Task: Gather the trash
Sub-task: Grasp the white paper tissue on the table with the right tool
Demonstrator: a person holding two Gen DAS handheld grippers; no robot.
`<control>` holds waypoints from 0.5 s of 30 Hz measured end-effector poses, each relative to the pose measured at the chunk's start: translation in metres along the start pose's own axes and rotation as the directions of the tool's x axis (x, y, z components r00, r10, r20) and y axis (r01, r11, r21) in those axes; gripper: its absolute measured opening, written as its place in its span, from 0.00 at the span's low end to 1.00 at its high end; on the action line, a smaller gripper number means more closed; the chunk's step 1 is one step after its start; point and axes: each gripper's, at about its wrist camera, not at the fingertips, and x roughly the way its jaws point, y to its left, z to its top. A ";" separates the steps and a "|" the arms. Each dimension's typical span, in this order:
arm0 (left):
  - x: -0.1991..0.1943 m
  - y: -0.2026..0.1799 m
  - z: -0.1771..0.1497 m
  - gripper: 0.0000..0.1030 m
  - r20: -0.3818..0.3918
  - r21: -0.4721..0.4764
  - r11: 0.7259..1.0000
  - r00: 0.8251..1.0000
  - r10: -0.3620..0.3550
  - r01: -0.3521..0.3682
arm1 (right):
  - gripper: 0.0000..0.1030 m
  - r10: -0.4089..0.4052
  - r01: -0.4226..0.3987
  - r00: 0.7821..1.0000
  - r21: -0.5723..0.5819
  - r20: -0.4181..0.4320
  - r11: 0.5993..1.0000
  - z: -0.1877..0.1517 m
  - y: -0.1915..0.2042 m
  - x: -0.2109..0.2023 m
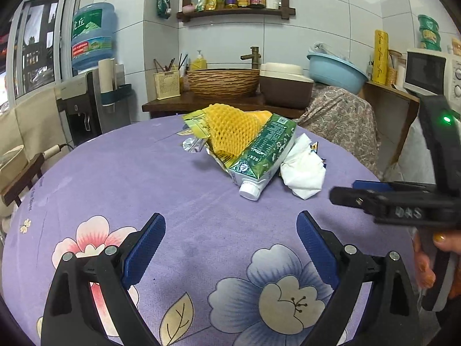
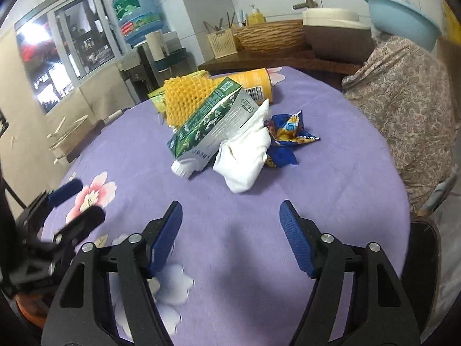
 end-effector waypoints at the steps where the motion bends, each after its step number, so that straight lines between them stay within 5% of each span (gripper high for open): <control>1: 0.002 0.001 -0.001 0.89 0.000 -0.005 1.000 1.000 0.000 0.000 | 0.64 0.003 -0.003 1.000 0.014 -0.010 1.000 0.004 0.000 0.008; 12: 0.009 0.013 -0.003 0.89 -0.009 -0.050 0.998 0.999 -0.034 0.033 | 0.49 -0.011 0.022 0.996 0.135 -0.083 0.991 0.028 -0.014 0.066; 15: 0.009 0.013 -0.003 0.89 -0.014 -0.051 0.998 0.999 -0.040 0.040 | 0.27 0.023 -0.008 0.996 0.170 -0.084 0.985 0.028 -0.018 0.071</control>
